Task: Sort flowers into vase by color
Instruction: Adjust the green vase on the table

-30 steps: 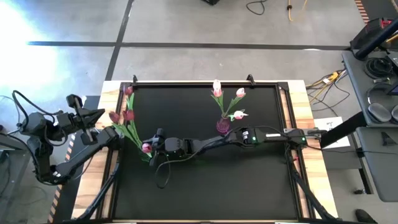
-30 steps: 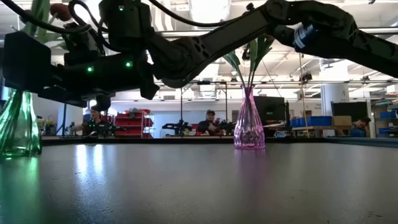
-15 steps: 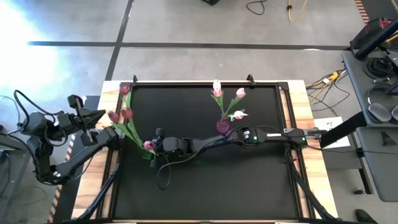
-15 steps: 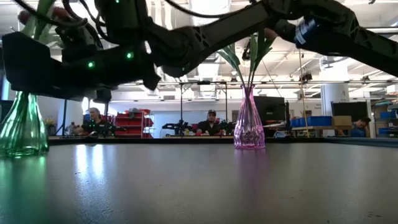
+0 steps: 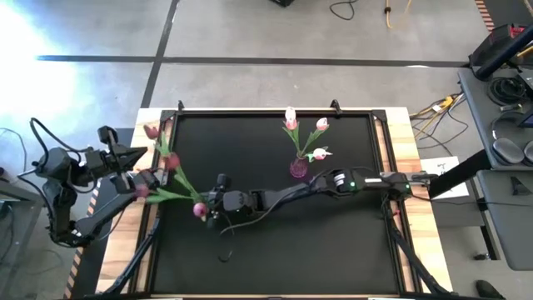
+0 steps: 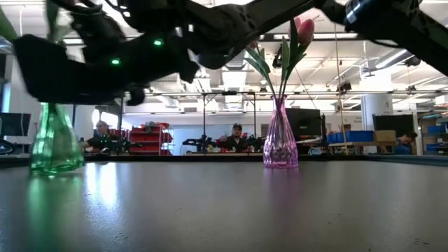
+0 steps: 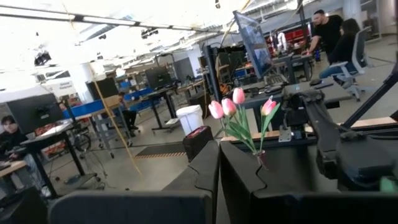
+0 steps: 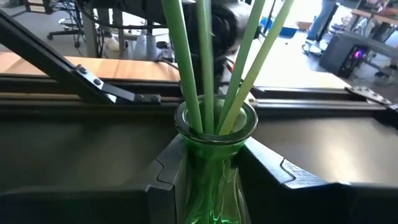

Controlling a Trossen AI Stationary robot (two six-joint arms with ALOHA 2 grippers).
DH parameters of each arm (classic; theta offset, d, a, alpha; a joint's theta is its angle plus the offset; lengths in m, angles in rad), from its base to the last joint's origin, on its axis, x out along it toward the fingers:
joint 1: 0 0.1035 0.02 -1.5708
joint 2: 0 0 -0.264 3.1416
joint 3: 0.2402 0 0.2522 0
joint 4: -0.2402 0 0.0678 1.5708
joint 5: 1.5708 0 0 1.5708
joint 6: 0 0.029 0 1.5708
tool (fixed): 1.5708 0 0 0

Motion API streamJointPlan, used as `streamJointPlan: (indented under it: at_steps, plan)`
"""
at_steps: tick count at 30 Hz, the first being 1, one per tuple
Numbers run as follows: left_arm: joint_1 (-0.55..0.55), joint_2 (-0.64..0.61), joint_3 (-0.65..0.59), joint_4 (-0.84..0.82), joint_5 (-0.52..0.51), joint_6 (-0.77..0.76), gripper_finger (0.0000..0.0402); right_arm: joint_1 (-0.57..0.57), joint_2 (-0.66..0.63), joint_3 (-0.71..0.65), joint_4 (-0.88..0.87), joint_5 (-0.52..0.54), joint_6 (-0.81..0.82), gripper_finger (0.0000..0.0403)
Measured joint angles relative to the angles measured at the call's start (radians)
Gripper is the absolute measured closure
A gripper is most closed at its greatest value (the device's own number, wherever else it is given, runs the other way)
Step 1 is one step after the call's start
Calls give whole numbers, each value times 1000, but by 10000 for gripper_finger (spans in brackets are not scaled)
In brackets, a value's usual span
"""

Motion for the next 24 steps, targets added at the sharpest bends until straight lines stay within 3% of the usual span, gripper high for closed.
streamJointPlan:
  at_steps: [6, 11, 16, 19, 24]
  plan:
    - [0, 0, -16, 37, 14, -6, 402, -5, -165, -307, 160, 0, 40, 301]
    - [0, 0, -129, 185, 28, -56, 402, -6, -258, -513, 323, 0, 105, 301]
    - [0, 0, -295, 394, 64, -126, 402, -3, -269, -571, 373, 1, 120, 301]
    - [0, 0, -334, 436, 60, -188, 402, 0, -271, -571, 380, 3, 119, 301]
    - [0, -1, -353, 453, -78, -207, 402, 2, -272, -573, 383, 8, 108, 301]
